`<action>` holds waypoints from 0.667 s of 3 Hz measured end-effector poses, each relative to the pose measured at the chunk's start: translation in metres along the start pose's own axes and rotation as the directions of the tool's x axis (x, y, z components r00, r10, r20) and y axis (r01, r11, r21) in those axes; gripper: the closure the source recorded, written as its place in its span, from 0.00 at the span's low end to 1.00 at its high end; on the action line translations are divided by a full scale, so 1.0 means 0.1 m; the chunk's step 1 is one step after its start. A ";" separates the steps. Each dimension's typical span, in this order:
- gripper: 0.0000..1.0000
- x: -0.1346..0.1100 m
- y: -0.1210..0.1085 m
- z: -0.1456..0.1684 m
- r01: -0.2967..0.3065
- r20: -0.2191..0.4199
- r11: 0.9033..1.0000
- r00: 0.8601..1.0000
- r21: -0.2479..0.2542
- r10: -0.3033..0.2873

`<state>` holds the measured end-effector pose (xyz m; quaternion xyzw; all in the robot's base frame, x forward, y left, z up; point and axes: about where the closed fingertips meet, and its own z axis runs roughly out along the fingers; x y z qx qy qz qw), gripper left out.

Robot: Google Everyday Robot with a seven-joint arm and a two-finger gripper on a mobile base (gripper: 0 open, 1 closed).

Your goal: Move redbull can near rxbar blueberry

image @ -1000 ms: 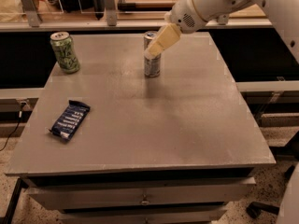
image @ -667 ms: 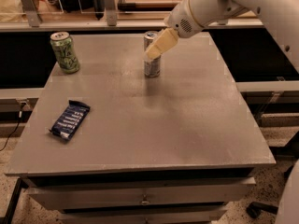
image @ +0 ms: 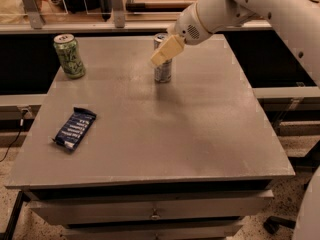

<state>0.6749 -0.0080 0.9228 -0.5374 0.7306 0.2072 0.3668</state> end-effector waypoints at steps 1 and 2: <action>0.41 0.00 0.01 0.03 0.001 -0.001 1.000 1.000 -0.005 -0.001; 0.64 -0.01 0.02 0.05 0.001 -0.001 1.000 1.000 -0.009 -0.001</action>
Offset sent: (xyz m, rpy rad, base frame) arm -0.0002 0.0022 -0.0014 -0.0001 0.0024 0.0036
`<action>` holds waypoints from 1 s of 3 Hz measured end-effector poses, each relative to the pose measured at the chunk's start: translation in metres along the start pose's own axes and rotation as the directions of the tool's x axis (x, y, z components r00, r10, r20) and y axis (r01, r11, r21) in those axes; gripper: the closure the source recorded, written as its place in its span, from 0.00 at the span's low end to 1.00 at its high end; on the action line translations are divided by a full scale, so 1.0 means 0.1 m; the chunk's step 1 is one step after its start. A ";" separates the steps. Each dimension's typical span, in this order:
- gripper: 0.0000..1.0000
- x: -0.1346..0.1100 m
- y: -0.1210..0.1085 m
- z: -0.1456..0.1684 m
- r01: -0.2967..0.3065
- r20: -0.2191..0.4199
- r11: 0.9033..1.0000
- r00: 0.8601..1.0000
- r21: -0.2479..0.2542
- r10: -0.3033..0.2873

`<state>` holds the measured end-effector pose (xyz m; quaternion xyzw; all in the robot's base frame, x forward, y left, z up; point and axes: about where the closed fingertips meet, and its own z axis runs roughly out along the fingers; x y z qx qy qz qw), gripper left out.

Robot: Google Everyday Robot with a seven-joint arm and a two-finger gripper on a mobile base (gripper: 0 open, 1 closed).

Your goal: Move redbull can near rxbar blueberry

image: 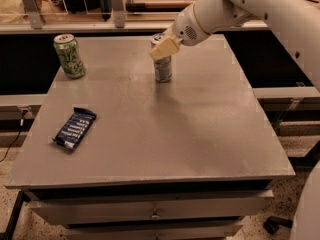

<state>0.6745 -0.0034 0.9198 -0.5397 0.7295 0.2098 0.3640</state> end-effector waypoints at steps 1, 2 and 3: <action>0.87 0.00 0.01 0.03 0.001 -0.001 1.000 1.000 -0.004 -0.001; 1.00 -0.01 0.02 0.05 0.001 -0.001 1.000 1.000 -0.009 -0.002; 1.00 -0.01 0.02 0.05 0.002 -0.001 1.000 1.000 -0.010 -0.002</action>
Offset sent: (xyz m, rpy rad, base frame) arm -0.0002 0.0022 -0.0014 -0.0001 0.0024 0.0037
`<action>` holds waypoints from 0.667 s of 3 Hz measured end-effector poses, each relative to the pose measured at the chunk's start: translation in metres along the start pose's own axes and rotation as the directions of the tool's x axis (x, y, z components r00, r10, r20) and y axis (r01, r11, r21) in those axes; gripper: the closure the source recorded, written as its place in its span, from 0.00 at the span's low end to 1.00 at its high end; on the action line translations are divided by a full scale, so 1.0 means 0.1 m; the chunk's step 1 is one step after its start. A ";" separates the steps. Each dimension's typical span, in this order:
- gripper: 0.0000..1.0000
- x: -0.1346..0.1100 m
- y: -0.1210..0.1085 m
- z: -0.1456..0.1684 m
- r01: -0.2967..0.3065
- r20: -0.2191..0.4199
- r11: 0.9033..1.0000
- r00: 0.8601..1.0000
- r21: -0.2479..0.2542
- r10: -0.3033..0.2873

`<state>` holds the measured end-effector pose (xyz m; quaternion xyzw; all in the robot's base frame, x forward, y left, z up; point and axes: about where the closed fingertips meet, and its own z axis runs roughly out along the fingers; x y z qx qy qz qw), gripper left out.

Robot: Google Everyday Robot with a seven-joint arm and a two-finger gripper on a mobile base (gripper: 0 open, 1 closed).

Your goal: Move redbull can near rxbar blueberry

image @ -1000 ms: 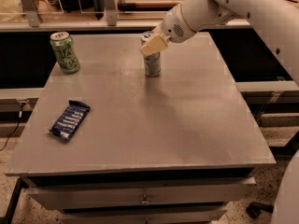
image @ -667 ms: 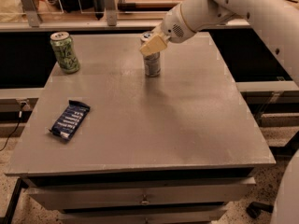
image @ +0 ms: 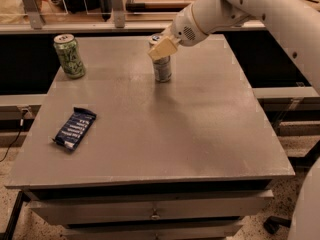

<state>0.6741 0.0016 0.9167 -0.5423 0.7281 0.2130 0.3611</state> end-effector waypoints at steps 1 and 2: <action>1.00 -0.19 0.16 -0.04 0.035 0.073 0.999 0.997 -0.041 -0.032; 1.00 -0.57 0.60 -0.06 0.117 0.168 0.985 0.981 -0.126 -0.095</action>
Offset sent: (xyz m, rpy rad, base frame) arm -0.0861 0.0791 0.0681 0.2035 -0.0630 0.2938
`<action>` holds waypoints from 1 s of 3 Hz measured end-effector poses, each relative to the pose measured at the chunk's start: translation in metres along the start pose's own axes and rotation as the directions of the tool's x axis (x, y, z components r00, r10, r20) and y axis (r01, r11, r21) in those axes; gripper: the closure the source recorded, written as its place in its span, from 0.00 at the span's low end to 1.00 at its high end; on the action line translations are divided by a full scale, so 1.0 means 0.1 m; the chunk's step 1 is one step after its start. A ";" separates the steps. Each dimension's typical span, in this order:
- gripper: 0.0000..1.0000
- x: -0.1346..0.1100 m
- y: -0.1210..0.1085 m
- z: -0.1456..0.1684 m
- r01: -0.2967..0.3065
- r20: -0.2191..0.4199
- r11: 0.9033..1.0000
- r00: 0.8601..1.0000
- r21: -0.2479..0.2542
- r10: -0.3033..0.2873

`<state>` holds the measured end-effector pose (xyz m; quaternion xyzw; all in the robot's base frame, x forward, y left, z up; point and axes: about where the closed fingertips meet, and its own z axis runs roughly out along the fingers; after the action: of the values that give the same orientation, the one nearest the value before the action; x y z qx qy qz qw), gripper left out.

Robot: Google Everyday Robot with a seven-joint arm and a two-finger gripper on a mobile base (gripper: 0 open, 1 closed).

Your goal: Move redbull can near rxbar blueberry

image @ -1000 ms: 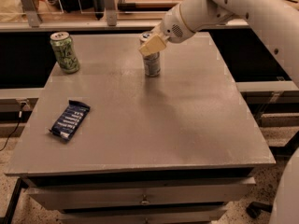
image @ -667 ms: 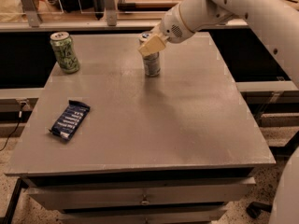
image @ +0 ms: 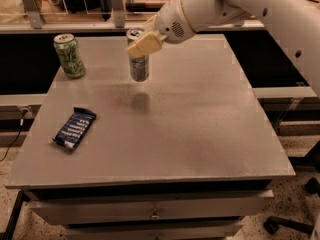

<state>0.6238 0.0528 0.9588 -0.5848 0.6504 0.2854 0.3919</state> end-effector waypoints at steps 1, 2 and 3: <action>1.00 -0.18 0.30 0.18 0.025 0.024 0.996 0.999 -0.084 -0.023; 1.00 -0.21 0.60 0.49 0.028 0.030 0.982 0.999 -0.185 -0.023; 1.00 -0.19 0.87 0.79 0.040 0.008 0.960 0.999 -0.277 -0.039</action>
Offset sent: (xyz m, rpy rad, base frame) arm -0.0788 0.0958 -0.0327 0.0297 0.1417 0.2765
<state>0.5523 0.1420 0.9249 -0.6465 0.5918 0.3664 0.3126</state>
